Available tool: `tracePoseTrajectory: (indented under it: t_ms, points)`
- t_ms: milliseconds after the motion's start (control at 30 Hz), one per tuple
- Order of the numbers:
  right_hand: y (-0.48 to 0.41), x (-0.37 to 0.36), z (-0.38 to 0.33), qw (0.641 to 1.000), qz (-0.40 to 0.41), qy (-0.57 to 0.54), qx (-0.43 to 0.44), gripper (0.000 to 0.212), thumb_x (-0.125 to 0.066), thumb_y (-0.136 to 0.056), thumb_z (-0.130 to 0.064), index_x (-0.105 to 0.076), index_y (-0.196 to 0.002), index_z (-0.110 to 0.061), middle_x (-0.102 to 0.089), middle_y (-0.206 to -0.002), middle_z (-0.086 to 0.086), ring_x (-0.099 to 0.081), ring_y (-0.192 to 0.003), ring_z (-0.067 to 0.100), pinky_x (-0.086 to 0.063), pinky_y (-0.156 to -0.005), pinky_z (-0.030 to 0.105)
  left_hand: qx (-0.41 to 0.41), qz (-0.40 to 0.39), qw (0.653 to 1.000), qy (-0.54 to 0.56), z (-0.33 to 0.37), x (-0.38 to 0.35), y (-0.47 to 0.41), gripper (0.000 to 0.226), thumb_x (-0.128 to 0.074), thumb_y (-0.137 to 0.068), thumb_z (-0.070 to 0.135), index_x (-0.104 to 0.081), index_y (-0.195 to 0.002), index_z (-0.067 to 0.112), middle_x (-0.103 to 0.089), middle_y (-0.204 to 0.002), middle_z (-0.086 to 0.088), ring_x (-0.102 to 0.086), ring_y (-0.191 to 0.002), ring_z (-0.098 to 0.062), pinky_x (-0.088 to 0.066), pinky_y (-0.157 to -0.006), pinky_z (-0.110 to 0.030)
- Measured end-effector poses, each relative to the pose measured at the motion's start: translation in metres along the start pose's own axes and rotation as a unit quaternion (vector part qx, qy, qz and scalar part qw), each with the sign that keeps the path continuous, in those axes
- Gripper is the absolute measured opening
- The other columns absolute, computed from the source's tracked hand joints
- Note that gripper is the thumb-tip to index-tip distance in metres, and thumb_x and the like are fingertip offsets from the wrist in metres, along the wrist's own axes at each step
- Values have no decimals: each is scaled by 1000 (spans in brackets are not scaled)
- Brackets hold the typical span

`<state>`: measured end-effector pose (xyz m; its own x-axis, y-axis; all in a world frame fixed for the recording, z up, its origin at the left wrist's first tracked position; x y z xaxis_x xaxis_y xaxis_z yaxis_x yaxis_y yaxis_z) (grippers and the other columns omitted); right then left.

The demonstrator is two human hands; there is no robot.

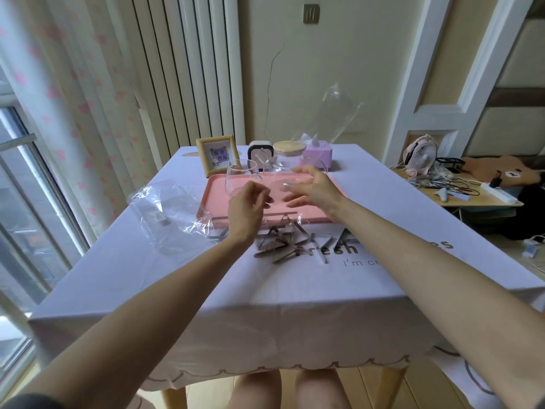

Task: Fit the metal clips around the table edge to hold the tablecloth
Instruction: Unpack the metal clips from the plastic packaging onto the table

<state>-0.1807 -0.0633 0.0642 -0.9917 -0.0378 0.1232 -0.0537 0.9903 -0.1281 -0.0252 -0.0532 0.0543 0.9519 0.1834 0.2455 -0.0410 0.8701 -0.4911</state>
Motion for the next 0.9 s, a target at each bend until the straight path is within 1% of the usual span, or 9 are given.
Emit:
tracePoseTrajectory:
  t_ms: [167,233,300,400,500,633,733,800,900]
  points:
    - [-10,-4,29,961,9,275,-13,41,-66,-82,-6,-53,-121,-11,-59,-102,10,-60,-83,24,-48,-63,26,79,109,989,64,-24,45,0,9,-45,-96,10,-51,-91,7,-66,-82,-15,-64,-59,-17,-53,-53,-31]
    - [-12,-11,34,929,-8,370,8,34,-66,-81,-12,-62,-114,-15,-64,-104,5,-59,-94,22,-47,-78,29,106,137,983,69,-37,63,2,7,-43,-96,6,-47,-102,8,-63,-86,-13,-62,-52,-7,-52,-48,-26]
    - [-12,-21,36,898,-29,438,22,33,-64,-81,-17,-64,-114,-19,-65,-111,1,-58,-102,20,-46,-84,30,132,191,971,63,-51,83,6,30,-40,-93,-2,-38,-121,9,-58,-95,-8,-60,-49,0,-50,-46,-18]
    - [-14,-37,37,856,-57,512,39,37,-62,-84,-23,-61,-121,-22,-62,-123,0,-55,-113,20,-43,-87,30,177,230,955,63,-75,109,7,60,-42,-83,-12,-30,-133,19,-50,-112,-6,-65,-73,-18,-55,-57,-24]
    - [-18,-47,37,821,-77,564,49,40,-60,-88,-28,-57,-127,-22,-59,-128,1,-50,-119,23,-42,-89,32,217,219,950,-53,-92,125,3,56,-45,-79,-11,-39,-131,11,-45,-128,-11,-55,-108,-32,-50,-90,-44]
    - [-19,-50,34,819,-71,567,49,39,-56,-89,-16,-57,-127,-19,-59,-126,5,-49,-119,25,-41,-90,31,270,196,910,-247,-91,139,4,50,-43,-83,-4,-44,-133,5,-46,-135,-15,-38,-125,-34,-34,-102,-40]
    - [-18,-50,30,820,-47,567,59,36,-53,-87,-7,-62,-120,-19,-61,-123,7,-51,-116,26,-41,-86,31,304,153,885,-318,-89,142,8,45,-45,-85,3,-47,-130,8,-23,-149,-16,-23,-133,-33,-19,-108,-37]
    - [-19,-49,27,832,-23,551,63,35,-51,-85,-2,-67,-111,-20,-66,-114,5,-55,-109,26,-42,-81,30,299,139,890,-314,-88,140,9,44,-46,-83,4,-49,-126,8,-7,-154,-16,-12,-138,-32,-10,-112,-38]
    - [-20,-42,18,865,14,496,79,27,-55,-83,0,-71,-91,-20,-71,-97,0,-60,-98,20,-42,-71,28,214,122,915,-321,-81,133,3,40,-53,-84,11,-52,-125,9,-9,-154,-16,-5,-142,-30,0,-115,-40]
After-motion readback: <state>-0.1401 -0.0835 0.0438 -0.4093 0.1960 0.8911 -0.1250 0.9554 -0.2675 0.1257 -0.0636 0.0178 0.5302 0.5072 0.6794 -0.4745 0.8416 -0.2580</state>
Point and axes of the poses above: each hand's wrist, its own y-axis away from the middle knuckle, its own x-axis out of the back of the hand, z = x × y, the point moved 8 cm from there along -y, towards the middle knuckle
